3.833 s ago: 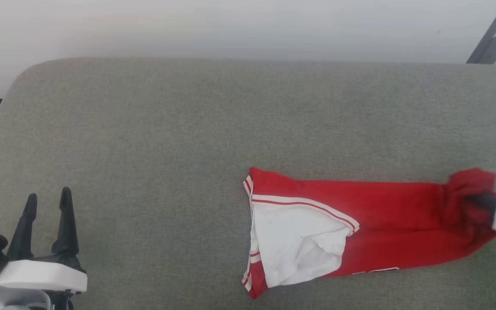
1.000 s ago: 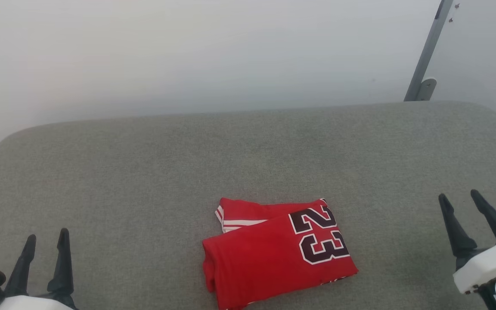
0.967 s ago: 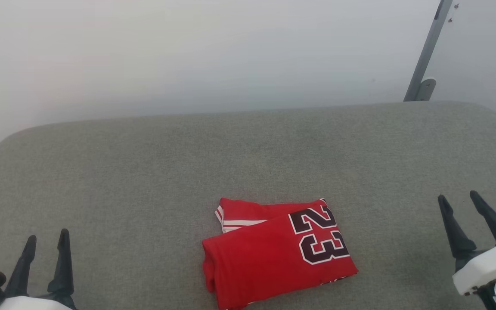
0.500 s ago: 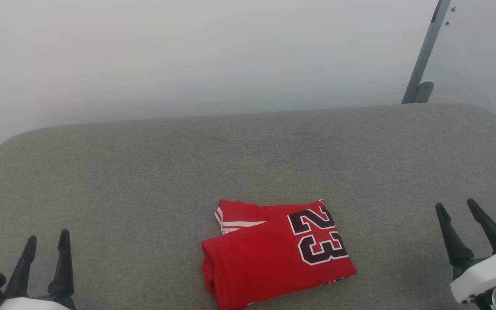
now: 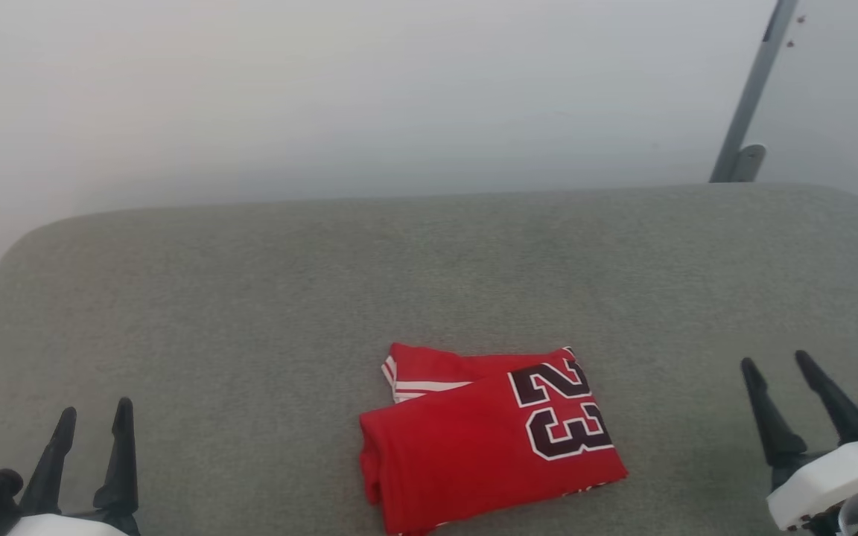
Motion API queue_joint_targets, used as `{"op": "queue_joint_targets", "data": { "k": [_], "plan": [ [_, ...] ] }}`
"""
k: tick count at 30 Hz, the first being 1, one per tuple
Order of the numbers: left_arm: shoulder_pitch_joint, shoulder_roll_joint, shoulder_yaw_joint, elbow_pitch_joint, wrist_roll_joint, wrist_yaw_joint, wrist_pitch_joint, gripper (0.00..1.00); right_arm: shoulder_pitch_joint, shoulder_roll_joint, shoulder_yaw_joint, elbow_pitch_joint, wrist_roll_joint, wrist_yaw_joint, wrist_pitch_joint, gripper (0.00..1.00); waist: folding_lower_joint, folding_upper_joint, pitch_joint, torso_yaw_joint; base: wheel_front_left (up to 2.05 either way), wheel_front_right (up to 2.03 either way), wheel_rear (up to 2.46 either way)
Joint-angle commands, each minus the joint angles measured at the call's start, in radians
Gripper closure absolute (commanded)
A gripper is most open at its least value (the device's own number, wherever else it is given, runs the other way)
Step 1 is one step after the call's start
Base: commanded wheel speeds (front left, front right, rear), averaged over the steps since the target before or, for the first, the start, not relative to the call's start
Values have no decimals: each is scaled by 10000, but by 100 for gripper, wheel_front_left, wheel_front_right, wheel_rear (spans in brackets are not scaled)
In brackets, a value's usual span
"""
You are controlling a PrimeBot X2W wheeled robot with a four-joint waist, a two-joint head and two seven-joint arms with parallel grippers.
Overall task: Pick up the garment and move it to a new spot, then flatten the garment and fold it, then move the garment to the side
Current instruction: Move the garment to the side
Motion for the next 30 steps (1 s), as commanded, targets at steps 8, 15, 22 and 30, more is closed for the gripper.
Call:
{"op": "queue_joint_targets", "data": {
  "k": [8, 15, 22, 30],
  "plan": [
    [-84, 82, -283, 11, -100, -22, -42, 0, -184, -31, 1042, -133, 569, 3, 974, 0, 0, -1, 116, 815, 0, 0, 0],
    [-166, 93, -552, -16, -161, -21, -42, 0, -639, -275, 2185, 30, 1301, 1, 2962, 0, 0, -1, 310, 1490, 0, 0, 0],
    [-405, 32, -856, 46, -162, -22, -42, 0, -1214, -546, 2576, 598, 1421, 1, 4931, 0, 0, -1, 693, 2061, 0, 0, 0],
    [-799, -147, -1079, 148, -173, -23, -42, 0, -1882, -359, 2611, 1274, 1541, 3, 7125, 0, 0, -1, 1225, 2493, 0, 0, 0]
  ]
}}
